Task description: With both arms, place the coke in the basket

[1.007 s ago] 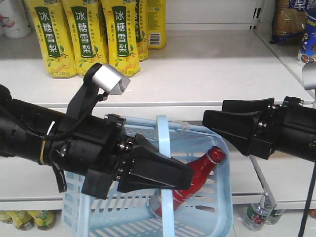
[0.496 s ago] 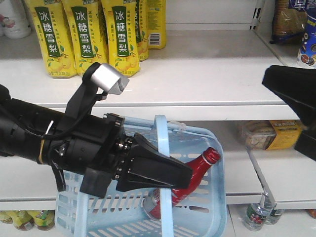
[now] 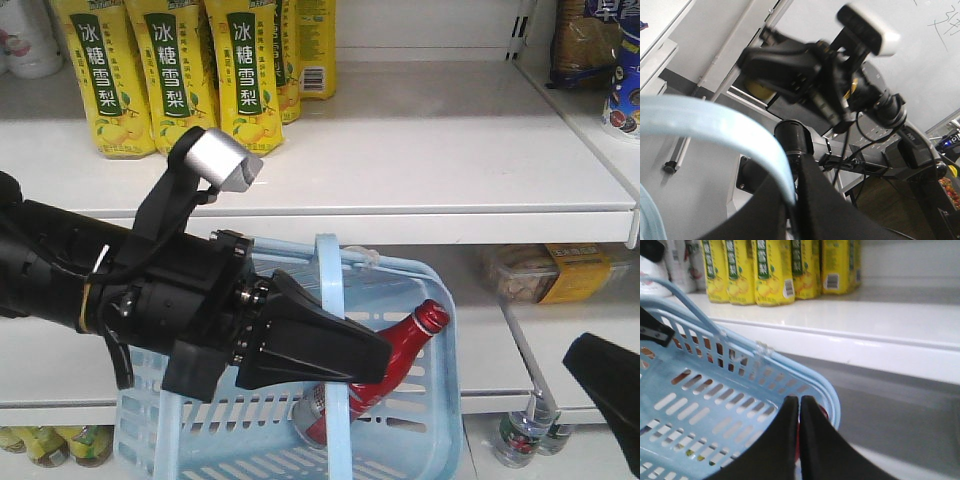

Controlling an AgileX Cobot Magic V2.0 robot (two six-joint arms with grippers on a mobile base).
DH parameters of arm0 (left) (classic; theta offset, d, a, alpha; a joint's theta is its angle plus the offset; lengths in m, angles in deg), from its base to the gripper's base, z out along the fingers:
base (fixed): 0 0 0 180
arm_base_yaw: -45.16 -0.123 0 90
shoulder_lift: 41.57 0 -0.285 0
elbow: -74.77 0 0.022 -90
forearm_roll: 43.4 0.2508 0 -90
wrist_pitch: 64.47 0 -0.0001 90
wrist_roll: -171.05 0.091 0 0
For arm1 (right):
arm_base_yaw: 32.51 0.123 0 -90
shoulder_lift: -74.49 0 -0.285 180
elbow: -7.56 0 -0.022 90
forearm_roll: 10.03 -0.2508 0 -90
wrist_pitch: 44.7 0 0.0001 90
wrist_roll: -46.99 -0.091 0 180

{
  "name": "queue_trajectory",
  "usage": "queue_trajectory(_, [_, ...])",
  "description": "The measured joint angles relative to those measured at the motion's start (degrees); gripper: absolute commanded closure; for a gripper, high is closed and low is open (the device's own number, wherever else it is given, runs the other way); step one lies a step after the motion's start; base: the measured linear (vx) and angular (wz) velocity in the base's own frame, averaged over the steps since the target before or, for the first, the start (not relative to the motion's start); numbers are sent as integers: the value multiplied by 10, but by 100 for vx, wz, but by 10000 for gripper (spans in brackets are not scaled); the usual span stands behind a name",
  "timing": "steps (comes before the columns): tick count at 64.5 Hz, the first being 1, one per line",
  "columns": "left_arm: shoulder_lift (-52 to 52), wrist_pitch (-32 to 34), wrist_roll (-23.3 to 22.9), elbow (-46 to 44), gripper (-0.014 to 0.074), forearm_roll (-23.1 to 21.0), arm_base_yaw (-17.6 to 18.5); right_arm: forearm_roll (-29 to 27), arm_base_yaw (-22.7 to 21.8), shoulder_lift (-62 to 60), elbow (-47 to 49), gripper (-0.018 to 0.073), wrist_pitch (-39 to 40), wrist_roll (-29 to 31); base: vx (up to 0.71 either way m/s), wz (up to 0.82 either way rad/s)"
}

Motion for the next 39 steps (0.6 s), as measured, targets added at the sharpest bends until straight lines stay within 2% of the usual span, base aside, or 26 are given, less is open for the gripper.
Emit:
queue_trajectory(9, [0,0,0,0,603,0,0,0,0,-4,-27,564,-10,0,0,0])
queue_trajectory(39, [0,0,0,0,603,0,0,0,0,-4,-29,564,-17,0,0,0])
